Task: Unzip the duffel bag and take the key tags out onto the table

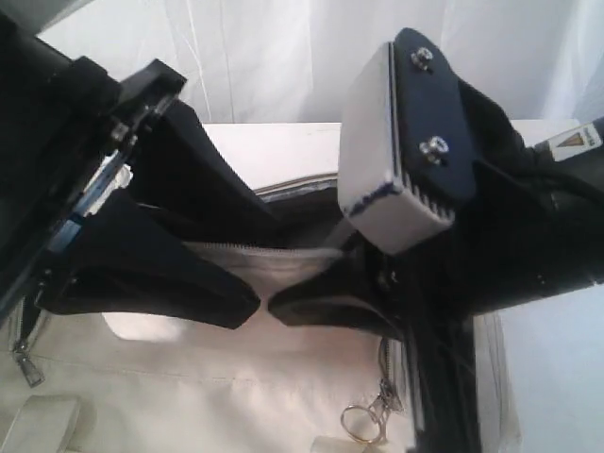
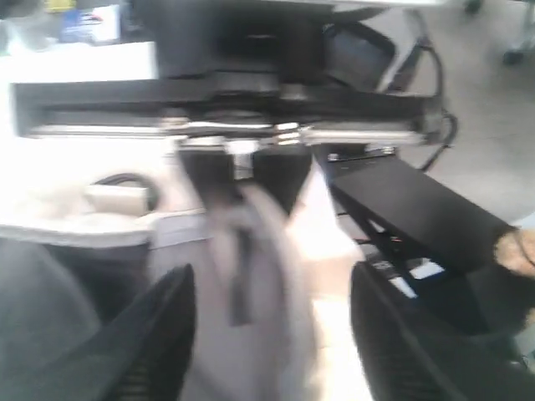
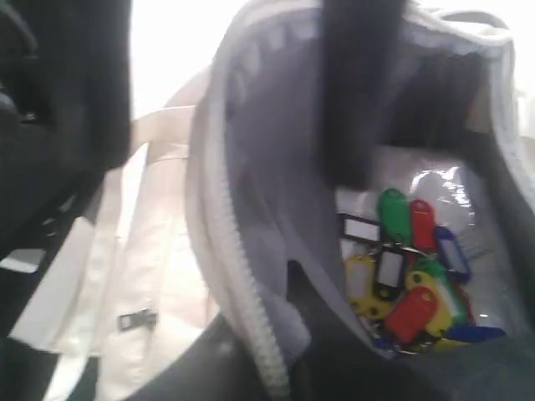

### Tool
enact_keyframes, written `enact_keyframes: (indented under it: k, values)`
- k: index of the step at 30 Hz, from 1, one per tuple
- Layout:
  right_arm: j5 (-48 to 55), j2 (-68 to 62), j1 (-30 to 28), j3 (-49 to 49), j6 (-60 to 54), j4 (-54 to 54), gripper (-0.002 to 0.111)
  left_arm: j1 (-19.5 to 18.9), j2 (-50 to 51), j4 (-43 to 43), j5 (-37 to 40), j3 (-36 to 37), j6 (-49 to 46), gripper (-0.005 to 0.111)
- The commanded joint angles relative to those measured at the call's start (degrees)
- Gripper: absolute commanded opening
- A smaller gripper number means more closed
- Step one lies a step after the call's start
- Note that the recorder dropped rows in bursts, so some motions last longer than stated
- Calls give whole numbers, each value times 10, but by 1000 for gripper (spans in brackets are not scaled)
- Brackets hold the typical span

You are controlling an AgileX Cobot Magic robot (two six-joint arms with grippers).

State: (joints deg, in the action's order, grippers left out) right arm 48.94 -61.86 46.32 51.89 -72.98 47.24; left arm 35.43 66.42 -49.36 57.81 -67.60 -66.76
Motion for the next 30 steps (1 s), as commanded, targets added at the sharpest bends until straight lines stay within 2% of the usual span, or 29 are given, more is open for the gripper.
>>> enact_keyframes:
  k: [1, 5, 10, 13, 18, 24, 30]
  values:
    - [119, 32, 22, 3, -4, 8, 0, 1, -49, 31, -45, -2, 28, 64]
    - [207, 58, 64, 2, 27, 8, 0, 1, -112, 115, -73, -2, 111, 59]
    - [210, 60, 101, -12, 65, 4, 0, 1, -175, 211, -70, -2, 225, 57]
    - [210, 60, 122, -32, 79, 4, 0, 1, -212, 241, -57, -2, 276, 57]
    - [210, 60, 149, -84, 120, -8, 2, 1, -284, 242, -11, -2, 341, 57]
    - [210, 60, 172, -136, 164, -70, 21, 1, -353, 242, -6, -2, 394, 57]
    - [126, 60, 211, -170, 171, -36, 55, 1, -400, 263, 27, -2, 457, 57]
